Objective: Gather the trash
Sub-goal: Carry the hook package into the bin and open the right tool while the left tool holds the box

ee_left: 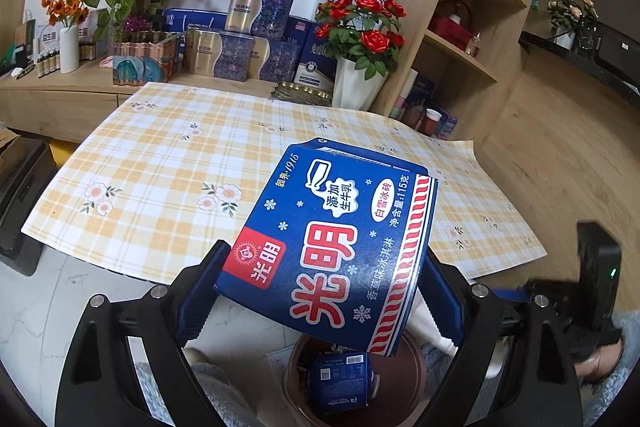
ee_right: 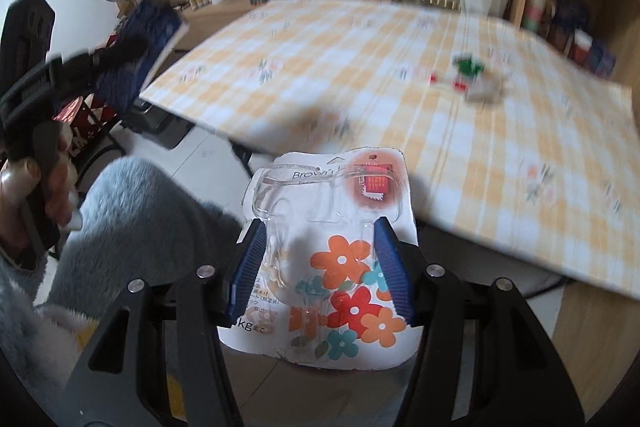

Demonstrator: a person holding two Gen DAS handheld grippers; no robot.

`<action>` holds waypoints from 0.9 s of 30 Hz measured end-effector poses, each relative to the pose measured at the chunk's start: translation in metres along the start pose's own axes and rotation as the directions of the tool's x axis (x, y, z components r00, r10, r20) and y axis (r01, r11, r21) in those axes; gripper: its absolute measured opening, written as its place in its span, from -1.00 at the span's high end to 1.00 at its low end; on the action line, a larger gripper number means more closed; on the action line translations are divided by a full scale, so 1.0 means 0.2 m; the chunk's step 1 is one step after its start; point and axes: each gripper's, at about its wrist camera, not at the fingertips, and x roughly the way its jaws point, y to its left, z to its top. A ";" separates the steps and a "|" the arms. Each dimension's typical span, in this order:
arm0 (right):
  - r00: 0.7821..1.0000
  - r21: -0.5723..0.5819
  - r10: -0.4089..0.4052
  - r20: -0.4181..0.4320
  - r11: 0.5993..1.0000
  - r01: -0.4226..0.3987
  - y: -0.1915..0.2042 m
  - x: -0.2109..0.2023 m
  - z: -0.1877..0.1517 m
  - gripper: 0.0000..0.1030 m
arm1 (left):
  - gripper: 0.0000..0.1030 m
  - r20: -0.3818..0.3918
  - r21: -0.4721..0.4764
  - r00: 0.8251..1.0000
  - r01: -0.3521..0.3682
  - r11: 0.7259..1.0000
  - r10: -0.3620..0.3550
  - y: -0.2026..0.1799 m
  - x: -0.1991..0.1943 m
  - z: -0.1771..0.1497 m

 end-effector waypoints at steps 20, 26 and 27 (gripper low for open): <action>0.983 0.105 0.075 -0.170 0.993 -0.057 -0.03 0.37 -0.10 -0.18 | -0.69 -0.038 -0.013 0.999 0.029 0.999 -0.029 -0.02 0.03 -0.04; 0.995 0.121 0.046 -0.089 0.992 -0.035 -0.11 0.34 -0.05 -0.46 | -0.69 -0.058 0.006 0.998 0.030 1.000 -0.030 -0.04 0.07 -0.06; 0.997 0.120 0.033 -0.068 0.993 -0.025 -0.13 0.32 -0.04 -0.50 | -0.69 -0.059 0.019 0.998 0.030 0.999 -0.029 -0.06 0.08 -0.07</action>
